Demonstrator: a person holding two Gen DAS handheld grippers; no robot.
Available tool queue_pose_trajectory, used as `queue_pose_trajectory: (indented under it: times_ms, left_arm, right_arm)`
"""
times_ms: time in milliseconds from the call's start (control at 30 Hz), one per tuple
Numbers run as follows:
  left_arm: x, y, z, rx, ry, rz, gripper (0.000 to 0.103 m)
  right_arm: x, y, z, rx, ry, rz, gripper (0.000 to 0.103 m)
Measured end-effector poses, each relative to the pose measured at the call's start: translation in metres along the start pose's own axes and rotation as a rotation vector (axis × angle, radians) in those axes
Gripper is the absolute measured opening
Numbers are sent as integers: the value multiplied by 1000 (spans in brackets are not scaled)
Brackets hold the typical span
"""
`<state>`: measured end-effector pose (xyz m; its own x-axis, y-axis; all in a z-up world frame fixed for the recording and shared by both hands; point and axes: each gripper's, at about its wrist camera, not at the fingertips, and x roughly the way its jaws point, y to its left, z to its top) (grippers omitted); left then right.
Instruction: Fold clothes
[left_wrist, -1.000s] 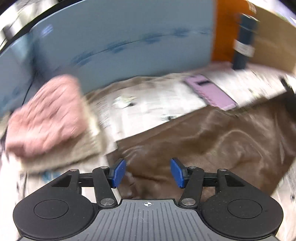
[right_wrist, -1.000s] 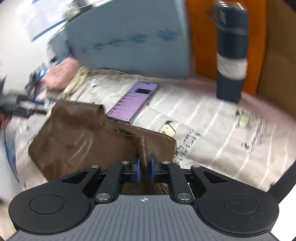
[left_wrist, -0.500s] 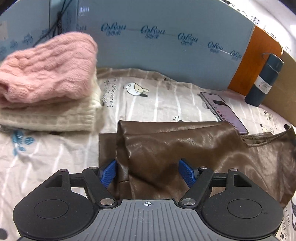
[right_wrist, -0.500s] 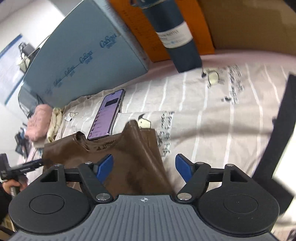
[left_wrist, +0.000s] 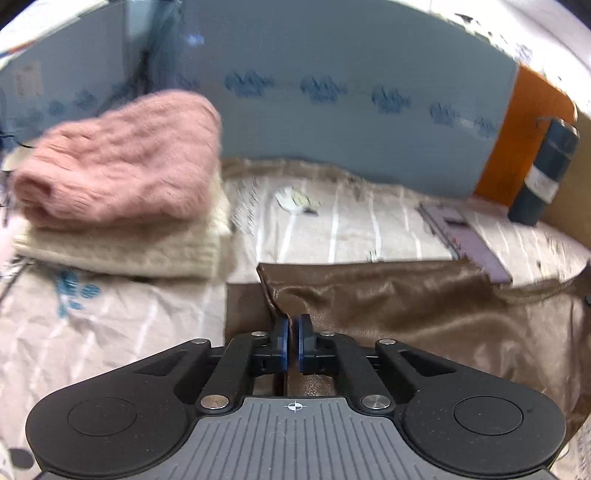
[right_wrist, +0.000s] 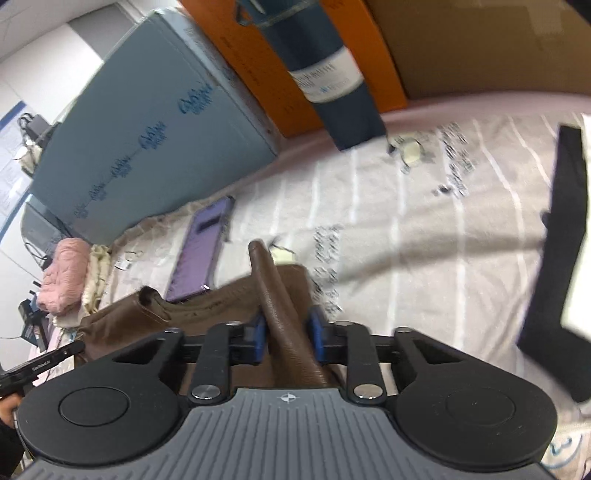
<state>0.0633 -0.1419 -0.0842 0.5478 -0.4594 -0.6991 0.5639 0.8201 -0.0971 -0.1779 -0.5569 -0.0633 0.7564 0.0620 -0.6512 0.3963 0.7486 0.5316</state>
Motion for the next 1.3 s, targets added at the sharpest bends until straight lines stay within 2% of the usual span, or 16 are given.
queue_pose_trajectory:
  times_ms: [167, 300, 367, 433, 500, 567, 600, 733, 833, 933, 1033, 1167, 1200, 1233, 1300]
  left_arm:
    - [-7, 7, 3, 2, -1, 66, 2]
    - [11, 3, -1, 31, 35, 90, 2]
    - [14, 2, -2, 31, 34, 104, 9]
    - [10, 3, -4, 11, 23, 102, 12]
    - [6, 7, -5, -15, 24, 103, 24]
    - [1, 10, -7, -53, 23, 114, 49]
    - [-1, 12, -8, -77, 24, 108, 55]
    - [-5, 14, -16, -136, 61, 55, 68]
    - [0, 11, -22, -133, 110, 30, 69]
    - [4, 5, -27, -108, 137, 23, 73]
    - [6, 0, -31, -88, 146, 25, 75]
    - [8, -4, -36, -60, 147, 33, 75]
    - [8, -4, -37, -52, 146, 36, 75]
    - [8, -5, -37, -44, 144, 38, 75]
    - [8, -7, -38, -28, 138, 43, 75]
  right_arm:
    - [16, 11, 9, -25, 4, 25, 17]
    - [35, 9, 10, -28, 34, -66, 25]
    - [30, 10, 9, -21, 26, -100, 37]
    - [14, 12, 7, -3, -15, -117, 70]
    - [-8, 12, 2, 31, -67, -141, 74]
    - [-30, 7, -7, 106, -103, -151, 78]
    - [-41, 4, -12, 155, -116, -156, 82]
    - [-69, -13, -51, 381, -107, -124, 84]
    - [-72, -21, -80, 514, -89, -60, 88]
    - [-65, -28, -100, 615, -51, 12, 88]
    - [-47, -28, -110, 661, -56, 70, 88]
    - [-32, -24, -111, 708, -173, 84, 84]
    - [-30, -22, -110, 721, -198, 73, 80]
    - [-28, -21, -110, 733, -214, 53, 60]
    - [-29, -18, -109, 739, -237, 40, 30]
